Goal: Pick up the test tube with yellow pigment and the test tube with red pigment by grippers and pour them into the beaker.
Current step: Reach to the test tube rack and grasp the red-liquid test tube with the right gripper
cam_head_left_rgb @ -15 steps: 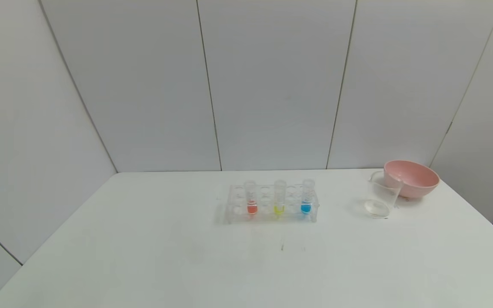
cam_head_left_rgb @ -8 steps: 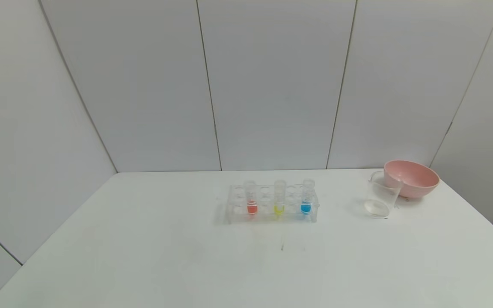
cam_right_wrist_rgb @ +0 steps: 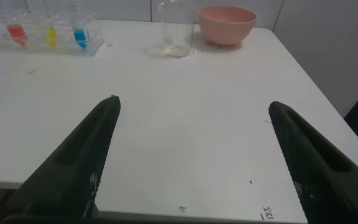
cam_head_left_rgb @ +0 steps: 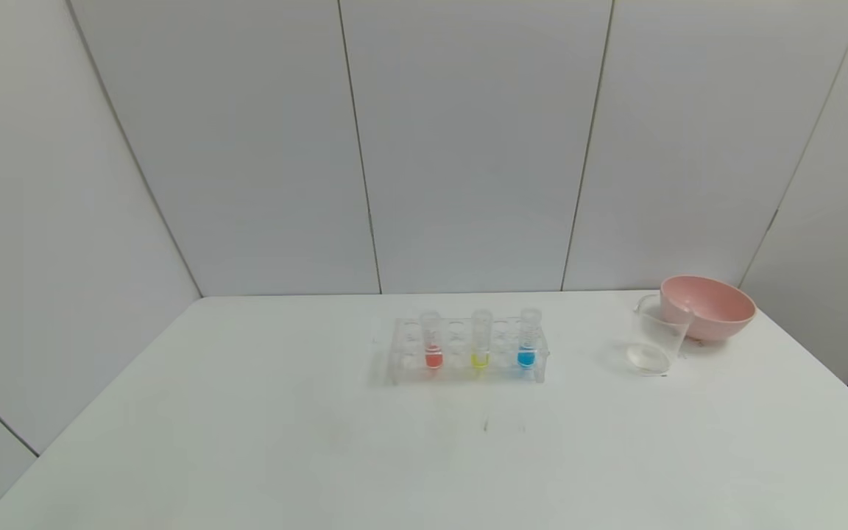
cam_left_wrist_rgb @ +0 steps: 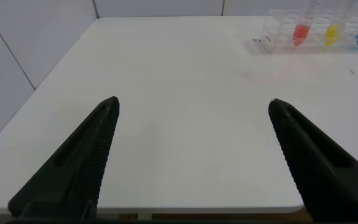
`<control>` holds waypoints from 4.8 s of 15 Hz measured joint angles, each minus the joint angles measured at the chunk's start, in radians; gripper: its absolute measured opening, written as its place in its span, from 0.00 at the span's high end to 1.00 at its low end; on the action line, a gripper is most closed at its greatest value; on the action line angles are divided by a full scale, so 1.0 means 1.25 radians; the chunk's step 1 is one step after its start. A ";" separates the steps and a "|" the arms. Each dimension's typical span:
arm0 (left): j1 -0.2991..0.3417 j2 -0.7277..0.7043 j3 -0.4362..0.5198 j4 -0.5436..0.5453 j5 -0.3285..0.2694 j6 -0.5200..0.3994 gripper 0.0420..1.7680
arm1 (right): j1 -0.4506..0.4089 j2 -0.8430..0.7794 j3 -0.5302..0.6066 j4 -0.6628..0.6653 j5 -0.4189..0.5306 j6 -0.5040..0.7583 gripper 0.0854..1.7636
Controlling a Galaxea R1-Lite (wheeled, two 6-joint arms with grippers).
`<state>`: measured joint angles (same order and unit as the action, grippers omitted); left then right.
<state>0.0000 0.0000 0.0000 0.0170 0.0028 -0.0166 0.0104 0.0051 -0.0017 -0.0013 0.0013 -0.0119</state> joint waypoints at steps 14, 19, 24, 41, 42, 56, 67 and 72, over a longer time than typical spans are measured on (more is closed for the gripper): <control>0.000 0.000 0.000 0.000 0.000 0.000 0.03 | -0.001 0.238 -0.294 -0.007 0.102 0.021 0.03; 0.000 0.000 0.000 0.000 0.000 0.000 0.03 | 0.007 0.450 -0.383 -0.067 0.124 0.025 0.03; 0.000 0.000 0.000 0.000 0.000 0.000 0.03 | 0.098 0.647 -0.506 -0.074 0.075 0.034 0.03; 0.000 0.000 0.000 0.000 0.000 0.000 0.03 | 0.720 1.143 -0.622 -0.182 -0.369 0.265 0.03; 0.000 0.000 0.000 0.000 0.000 0.000 0.03 | 0.737 1.178 -0.643 -0.182 -0.379 0.284 0.03; 0.000 0.000 0.000 0.000 0.000 0.000 0.03 | 0.748 1.696 -1.086 -0.172 -0.431 0.317 0.03; 0.000 0.000 0.000 0.000 0.000 0.000 0.03 | 0.708 1.933 -1.360 -0.165 -0.504 0.304 0.03; 0.000 0.000 0.000 0.000 0.000 0.000 0.03 | 0.682 1.974 -1.424 -0.182 -0.516 0.261 0.03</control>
<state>0.0000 0.0000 0.0000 0.0170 0.0028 -0.0170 0.8634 2.4732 -1.7813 -0.2283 -0.6443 0.3147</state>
